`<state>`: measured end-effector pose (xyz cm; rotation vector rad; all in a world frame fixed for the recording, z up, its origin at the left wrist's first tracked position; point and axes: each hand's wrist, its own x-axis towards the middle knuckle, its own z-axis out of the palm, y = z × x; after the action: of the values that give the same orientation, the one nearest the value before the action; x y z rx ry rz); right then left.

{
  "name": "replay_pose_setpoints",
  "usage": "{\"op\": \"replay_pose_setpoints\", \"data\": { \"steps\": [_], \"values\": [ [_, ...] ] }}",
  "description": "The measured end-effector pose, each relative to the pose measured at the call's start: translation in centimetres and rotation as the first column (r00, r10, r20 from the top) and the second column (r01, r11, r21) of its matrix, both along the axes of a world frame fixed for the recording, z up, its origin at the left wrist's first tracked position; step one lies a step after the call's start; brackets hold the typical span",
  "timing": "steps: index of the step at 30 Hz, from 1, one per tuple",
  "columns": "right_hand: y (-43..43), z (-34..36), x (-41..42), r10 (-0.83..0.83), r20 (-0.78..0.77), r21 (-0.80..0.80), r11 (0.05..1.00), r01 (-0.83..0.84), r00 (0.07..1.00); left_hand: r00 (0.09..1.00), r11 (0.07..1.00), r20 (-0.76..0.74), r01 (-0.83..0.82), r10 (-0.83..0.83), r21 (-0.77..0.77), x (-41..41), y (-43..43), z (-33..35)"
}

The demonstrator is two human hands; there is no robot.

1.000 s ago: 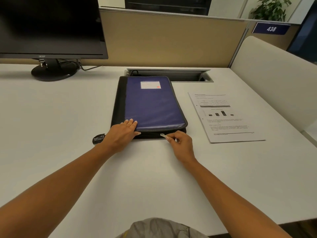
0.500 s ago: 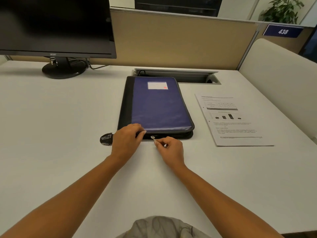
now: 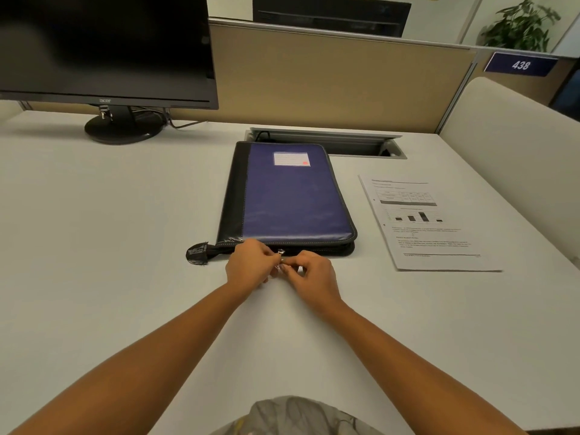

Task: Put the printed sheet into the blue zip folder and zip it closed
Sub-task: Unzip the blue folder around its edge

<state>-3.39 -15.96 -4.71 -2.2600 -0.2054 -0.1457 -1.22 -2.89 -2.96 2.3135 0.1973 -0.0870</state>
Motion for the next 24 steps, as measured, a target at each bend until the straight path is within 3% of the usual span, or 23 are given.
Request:
{"op": "replay_pose_setpoints", "data": {
  "steps": [2, 5, 8, 13, 18, 24],
  "values": [
    [-1.1, 0.3, 0.6, -0.063, 0.061, -0.002, 0.998, 0.063, 0.996, 0.999, 0.999, 0.017, 0.029, -0.029, 0.026, -0.1, 0.1, 0.0],
    [-3.3, 0.7, 1.9, -0.345, 0.158, 0.045, 0.938, 0.342, 0.925, 0.994, 0.980, 0.044, 0.095, -0.104, 0.177, -0.2, 0.1, -0.1],
    [-5.3, 0.9, 3.4, -0.522, 0.108, 0.031, 0.853, 0.522, 0.846, 0.978, 0.918, 0.070, 0.157, -0.195, 0.365, -0.3, -0.2, -0.3],
    [-5.8, 1.3, 4.9, -0.520, -0.131, -0.068, 0.854, 0.516, 0.844, 0.963, 0.862, 0.096, 0.179, -0.253, 0.475, -0.3, -0.2, -0.8],
    [-5.8, 1.1, 5.6, -0.497, -0.238, 0.155, 0.829, 0.537, 0.835, 0.967, 0.850, 0.122, 0.131, -0.222, 0.510, -0.4, 1.1, -0.9],
    [-5.8, 0.8, 5.6, -0.502, -0.256, 0.235, 0.797, 0.556, 0.826, 0.984, 0.877, 0.167, -0.025, -0.063, 0.479, -1.1, 4.7, -1.1]
  ]
}}
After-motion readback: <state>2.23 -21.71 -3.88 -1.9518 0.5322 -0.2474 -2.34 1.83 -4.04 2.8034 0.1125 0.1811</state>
